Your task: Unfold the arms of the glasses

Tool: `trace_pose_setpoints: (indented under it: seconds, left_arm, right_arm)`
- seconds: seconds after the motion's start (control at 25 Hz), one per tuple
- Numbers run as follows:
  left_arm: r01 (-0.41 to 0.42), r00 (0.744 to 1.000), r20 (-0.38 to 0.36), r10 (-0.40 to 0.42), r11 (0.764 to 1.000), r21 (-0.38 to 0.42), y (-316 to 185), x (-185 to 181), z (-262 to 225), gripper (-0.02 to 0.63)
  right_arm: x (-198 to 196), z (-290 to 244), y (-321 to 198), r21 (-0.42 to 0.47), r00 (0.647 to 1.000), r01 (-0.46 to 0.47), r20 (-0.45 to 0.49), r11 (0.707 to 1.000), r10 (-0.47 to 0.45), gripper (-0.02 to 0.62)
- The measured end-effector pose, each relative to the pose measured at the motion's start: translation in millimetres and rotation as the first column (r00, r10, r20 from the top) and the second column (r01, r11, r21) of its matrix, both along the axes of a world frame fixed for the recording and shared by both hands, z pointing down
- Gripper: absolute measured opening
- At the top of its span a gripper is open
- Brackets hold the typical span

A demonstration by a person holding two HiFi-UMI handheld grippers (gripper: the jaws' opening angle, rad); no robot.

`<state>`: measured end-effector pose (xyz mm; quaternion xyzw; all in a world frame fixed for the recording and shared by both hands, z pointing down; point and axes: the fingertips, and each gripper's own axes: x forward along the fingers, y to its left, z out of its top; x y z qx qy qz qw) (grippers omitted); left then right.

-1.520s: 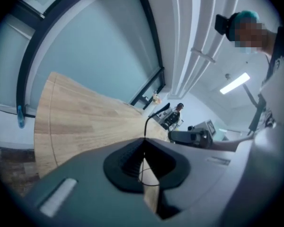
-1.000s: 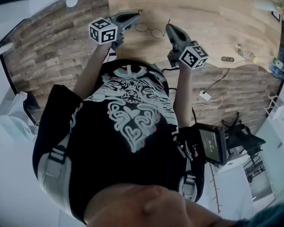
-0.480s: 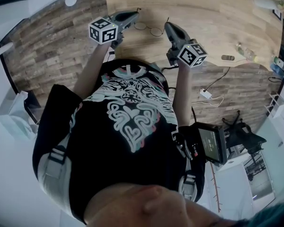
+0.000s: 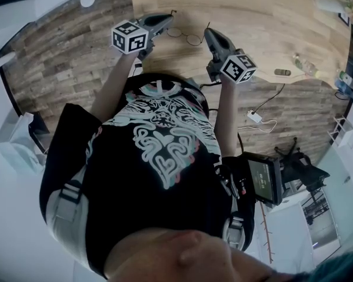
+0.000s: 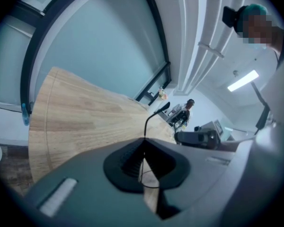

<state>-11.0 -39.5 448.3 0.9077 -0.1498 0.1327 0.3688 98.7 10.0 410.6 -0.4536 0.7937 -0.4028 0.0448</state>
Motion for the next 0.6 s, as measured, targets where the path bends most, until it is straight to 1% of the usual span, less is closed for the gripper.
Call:
trace_pose_setpoints:
  seconds: [0.2,0.6]
  left_arm:
    - [-0.011,1.000,0.012,0.011,1.000,-0.003,0.4,0.1,5.6,-0.012]
    - [-0.033,0.999,0.039,0.033,0.999,0.013,-4.0,-1.5,12.5,-0.012]
  right_arm:
    - [0.5,6.9,-0.2,-0.019,1.000,0.000,-0.006,1.000,-0.001,0.000]
    - [-2.3,14.2,-3.1,-0.026,1.000,0.006,-0.021,1.000,-0.007,0.000]
